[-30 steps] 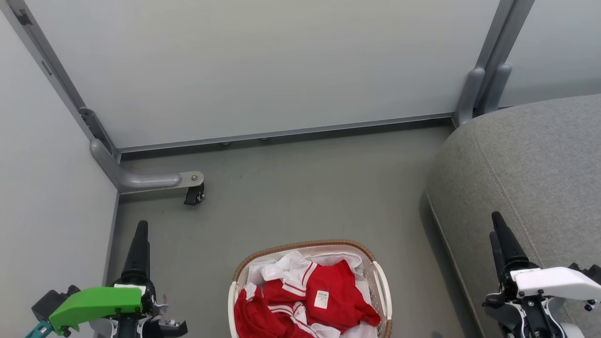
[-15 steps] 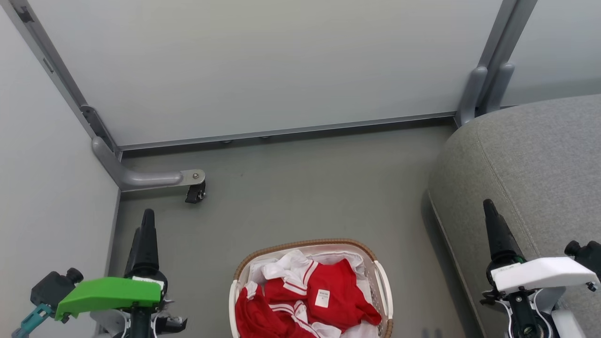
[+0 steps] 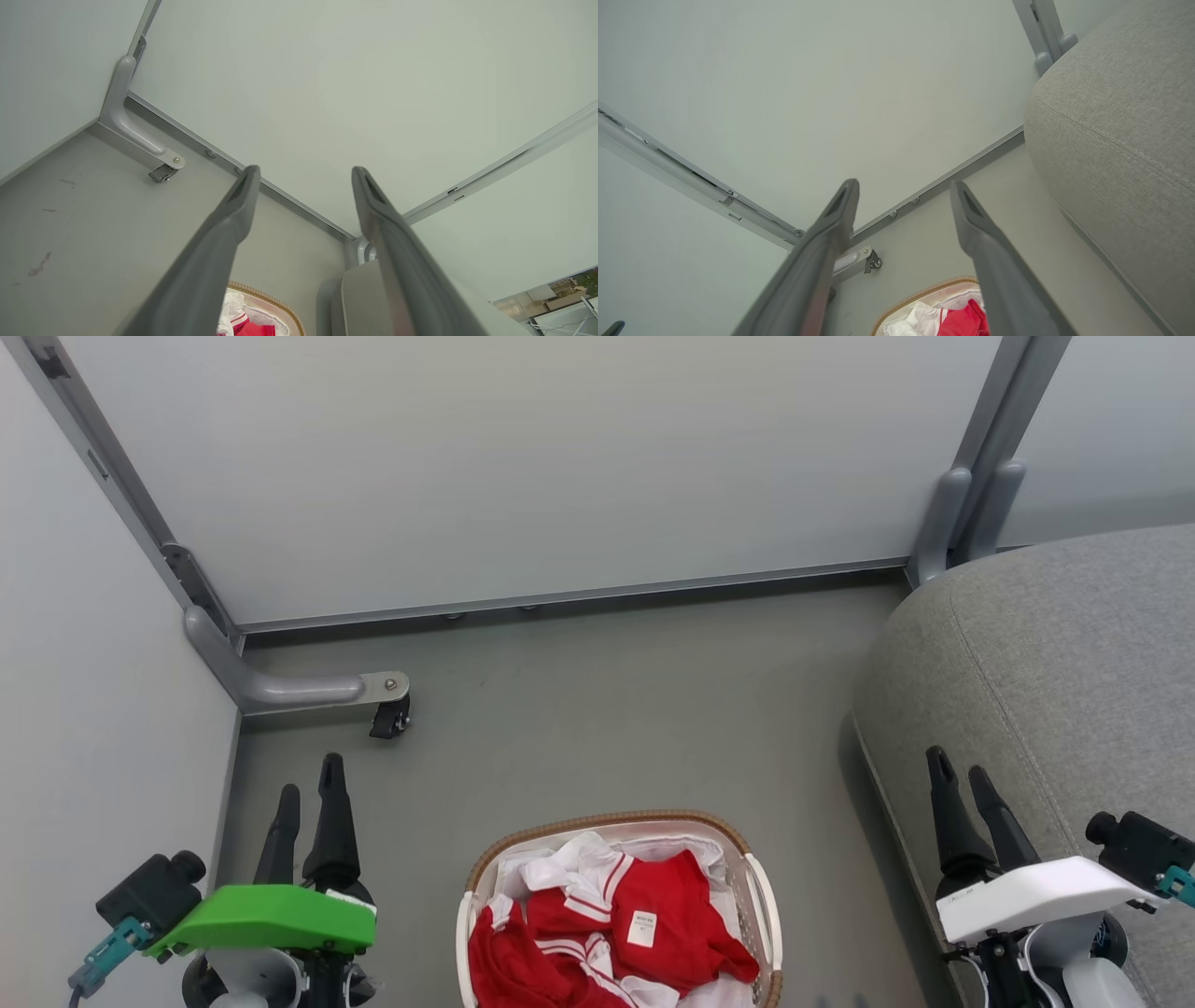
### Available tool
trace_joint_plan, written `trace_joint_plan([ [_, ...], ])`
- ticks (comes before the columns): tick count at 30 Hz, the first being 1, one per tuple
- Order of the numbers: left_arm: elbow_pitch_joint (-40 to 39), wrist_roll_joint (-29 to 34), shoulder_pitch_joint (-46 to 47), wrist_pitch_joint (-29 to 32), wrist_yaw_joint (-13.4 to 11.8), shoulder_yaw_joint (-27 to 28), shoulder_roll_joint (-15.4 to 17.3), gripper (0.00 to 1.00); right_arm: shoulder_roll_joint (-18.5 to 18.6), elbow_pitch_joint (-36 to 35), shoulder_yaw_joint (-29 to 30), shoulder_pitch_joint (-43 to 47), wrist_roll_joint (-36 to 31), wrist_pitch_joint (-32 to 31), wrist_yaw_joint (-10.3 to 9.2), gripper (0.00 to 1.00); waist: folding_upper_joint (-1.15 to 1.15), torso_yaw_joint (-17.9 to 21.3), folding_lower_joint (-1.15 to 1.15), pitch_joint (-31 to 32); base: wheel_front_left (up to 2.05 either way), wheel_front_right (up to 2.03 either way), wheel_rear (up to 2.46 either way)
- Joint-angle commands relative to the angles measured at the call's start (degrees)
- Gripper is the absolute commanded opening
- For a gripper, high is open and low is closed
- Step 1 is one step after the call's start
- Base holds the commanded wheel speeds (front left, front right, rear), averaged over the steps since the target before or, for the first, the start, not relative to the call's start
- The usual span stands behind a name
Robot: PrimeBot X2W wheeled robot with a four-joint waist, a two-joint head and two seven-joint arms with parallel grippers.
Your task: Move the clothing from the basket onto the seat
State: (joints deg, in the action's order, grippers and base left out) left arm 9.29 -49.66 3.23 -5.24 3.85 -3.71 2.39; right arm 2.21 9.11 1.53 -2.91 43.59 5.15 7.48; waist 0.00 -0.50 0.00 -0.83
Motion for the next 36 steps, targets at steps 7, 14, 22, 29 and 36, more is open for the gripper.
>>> trace_joint_plan([
  [7, 0.18, 7.15, -1.05, -1.68, -0.07, -1.14, 0.40, 1.00, 0.46, -0.02, -0.76, 0.53, -6.86, 1.78, 0.02, 1.00, 0.00, -0.27, 0.00, -0.08, 0.00, 0.00, 0.00],
  [14, 0.96, 11.31, -1.38, -2.74, -0.25, -1.52, 0.44, 1.00, 0.51, 0.36, -1.12, 0.81, -11.41, 2.84, 0.02, 1.00, 0.00, -0.47, 0.00, -0.12, 0.00, 0.00, 0.00],
  [22, 2.44, 15.89, -1.97, -3.97, -0.52, -2.45, 0.48, 1.00, 0.56, 0.51, -1.55, 1.22, -16.19, 4.07, 0.02, 1.00, 0.00, -0.51, 0.00, -0.07, 0.00, 0.00, 0.00],
  [29, 4.15, 19.35, -2.41, -4.97, -0.77, -3.01, 0.52, 1.00, 0.59, 0.70, -1.92, 1.81, -20.16, 5.06, 0.02, 1.00, 0.00, -0.65, 0.00, 0.07, 0.00, 0.00, 0.00],
  [36, 5.10, 21.87, -2.58, -5.85, -0.92, -3.50, 0.55, 1.00, 0.63, 0.67, -2.25, 2.23, -23.72, 5.95, 0.02, 1.00, 0.00, -0.89, 0.00, 0.13, 0.00, 0.00, 0.00],
])
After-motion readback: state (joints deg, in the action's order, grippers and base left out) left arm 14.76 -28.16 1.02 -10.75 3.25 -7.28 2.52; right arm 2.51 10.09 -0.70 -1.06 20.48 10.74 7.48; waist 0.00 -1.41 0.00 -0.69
